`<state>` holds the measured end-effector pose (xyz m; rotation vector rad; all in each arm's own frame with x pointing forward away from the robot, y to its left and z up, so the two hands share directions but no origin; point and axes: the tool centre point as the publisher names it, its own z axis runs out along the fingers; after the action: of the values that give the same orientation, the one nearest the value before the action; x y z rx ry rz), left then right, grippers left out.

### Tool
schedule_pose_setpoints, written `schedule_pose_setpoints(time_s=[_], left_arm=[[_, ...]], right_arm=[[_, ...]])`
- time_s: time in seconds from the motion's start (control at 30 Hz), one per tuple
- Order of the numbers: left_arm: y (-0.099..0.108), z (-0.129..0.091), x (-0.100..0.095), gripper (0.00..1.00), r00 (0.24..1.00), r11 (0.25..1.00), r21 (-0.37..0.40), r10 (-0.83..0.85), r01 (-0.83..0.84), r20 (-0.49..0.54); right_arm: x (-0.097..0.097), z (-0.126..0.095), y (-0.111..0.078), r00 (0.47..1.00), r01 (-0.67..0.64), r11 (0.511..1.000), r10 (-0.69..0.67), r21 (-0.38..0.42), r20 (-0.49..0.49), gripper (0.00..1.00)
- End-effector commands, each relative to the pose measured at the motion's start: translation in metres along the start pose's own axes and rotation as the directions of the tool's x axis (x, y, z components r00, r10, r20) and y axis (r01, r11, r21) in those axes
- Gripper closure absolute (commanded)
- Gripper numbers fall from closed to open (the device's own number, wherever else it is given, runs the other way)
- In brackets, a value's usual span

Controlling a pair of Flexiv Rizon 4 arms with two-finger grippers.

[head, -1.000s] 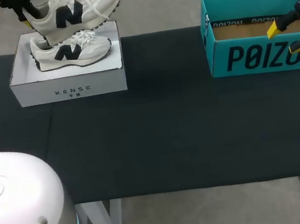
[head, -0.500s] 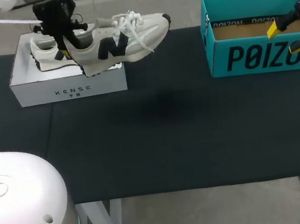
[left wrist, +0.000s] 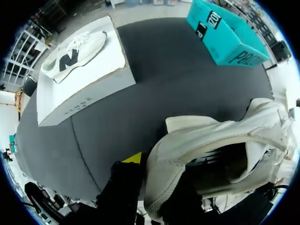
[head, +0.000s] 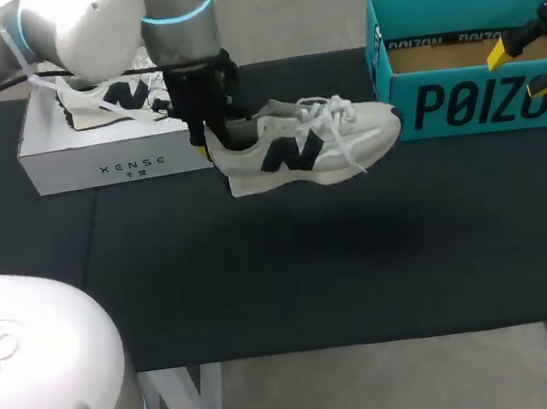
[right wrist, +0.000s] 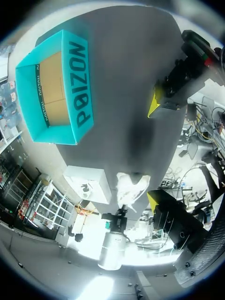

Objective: Take the shoe out of the shoebox, open the shoe tongue, remove and reinsert the insole, then place the shoe into the shoebox

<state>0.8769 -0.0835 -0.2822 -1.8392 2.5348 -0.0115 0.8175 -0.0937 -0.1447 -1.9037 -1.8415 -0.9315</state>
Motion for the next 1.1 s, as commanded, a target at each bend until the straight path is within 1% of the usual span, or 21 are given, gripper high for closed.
schedule_pose_setpoints(time_s=[0.03, 0.07, 0.1, 0.13, 0.2, 0.23, 0.27, 0.33, 0.47, 0.53, 0.67, 0.8, 1.0, 1.07, 1.1], left_arm=[[-0.011, 0.031, 0.040, 1.00, 0.998, 0.999, -0.004, -0.042, 0.042, 0.055], [-0.011, 0.040, 0.044, 1.00, 0.996, 0.998, -0.006, -0.054, 0.054, 0.067], [-0.012, 0.047, 0.048, 1.00, 0.996, 0.997, 0.016, -0.080, 0.079, 0.047], [-0.011, 0.054, 0.053, 1.00, 0.993, 0.997, -0.008, -0.075, 0.076, 0.088], [-0.013, 0.068, 0.061, 1.00, 0.992, 0.993, 0.010, -0.116, 0.115, 0.046], [-0.012, 0.073, 0.065, 1.00, 0.992, 0.993, 0.000, -0.116, 0.116, 0.044], [-0.012, 0.079, 0.070, 1.00, 0.993, 0.993, -0.007, -0.120, 0.120, 0.014], [-0.010, 0.089, 0.079, 1.00, 0.993, 0.994, 0.011, -0.111, 0.110, 0.032], [-0.004, 0.109, 0.092, 1.00, 0.993, 0.994, -0.025, -0.107, 0.109, 0.055], [0.000, 0.115, 0.095, 1.00, 0.993, 0.994, -0.026, -0.106, 0.108, 0.059], [0.007, 0.130, 0.096, 1.00, 0.990, 0.993, -0.043, -0.104, 0.108, 0.097], [0.008, 0.141, 0.090, 1.00, 0.985, 0.989, -0.052, -0.130, 0.137, 0.115], [0.009, 0.148, 0.086, 1.00, 0.982, 0.988, -0.080, -0.115, 0.129, 0.153], [0.011, 0.143, 0.087, 1.00, 0.982, 0.990, -0.070, -0.113, 0.124, 0.151], [0.011, 0.140, 0.088, 0.70, 0.981, 0.991, -0.063, -0.104, 0.116, 0.165]], right_arm=[[0.000, 0.000, -0.001, 1.000, -0.002, 1.000, 0.002, -0.001, 0.003, 0.00], [0.000, 0.000, -0.001, 1.000, -0.002, 1.000, 0.002, -0.001, 0.003, 0.00], [0.000, 0.000, -0.001, 1.000, -0.002, 1.000, 0.002, -0.001, 0.003, 0.00], [0.000, 0.000, -0.001, 1.000, -0.002, 1.000, 0.002, -0.001, 0.003, 0.00], [0.000, 0.000, -0.001, 1.000, -0.002, 1.000, 0.002, -0.001, 0.003, 0.00], [0.000, 0.000, -0.001, 1.000, -0.002, 1.000, 0.002, -0.001, 0.003, 0.00], [0.000, 0.000, -0.001, 1.000, -0.002, 1.000, 0.002, -0.001, 0.003, 0.00], [0.000, 0.000, -0.001, 1.000, -0.002, 1.000, 0.002, -0.001, 0.003, 0.00], [0.000, 0.000, -0.001, 1.000, -0.002, 1.000, 0.002, -0.001, 0.003, 0.00], [0.000, 0.000, -0.001, 1.000, -0.002, 1.000, 0.002, -0.001, 0.003, 0.00], [0.000, 0.000, -0.001, 1.000, -0.002, 1.000, 0.002, -0.001, 0.003, 0.00], [0.000, 0.000, -0.001, 1.000, -0.002, 1.000, 0.002, -0.001, 0.003, 0.00], [0.000, 0.000, -0.001, 1.000, -0.002, 1.000, 0.002, -0.001, 0.003, 0.00], [0.000, 0.000, -0.001, 1.000, -0.002, 1.000, 0.002, -0.001, 0.003, 0.00], [0.000, 0.000, -0.001, 1.000, -0.002, 1.000, 0.002, -0.001, 0.003, 0.00]])
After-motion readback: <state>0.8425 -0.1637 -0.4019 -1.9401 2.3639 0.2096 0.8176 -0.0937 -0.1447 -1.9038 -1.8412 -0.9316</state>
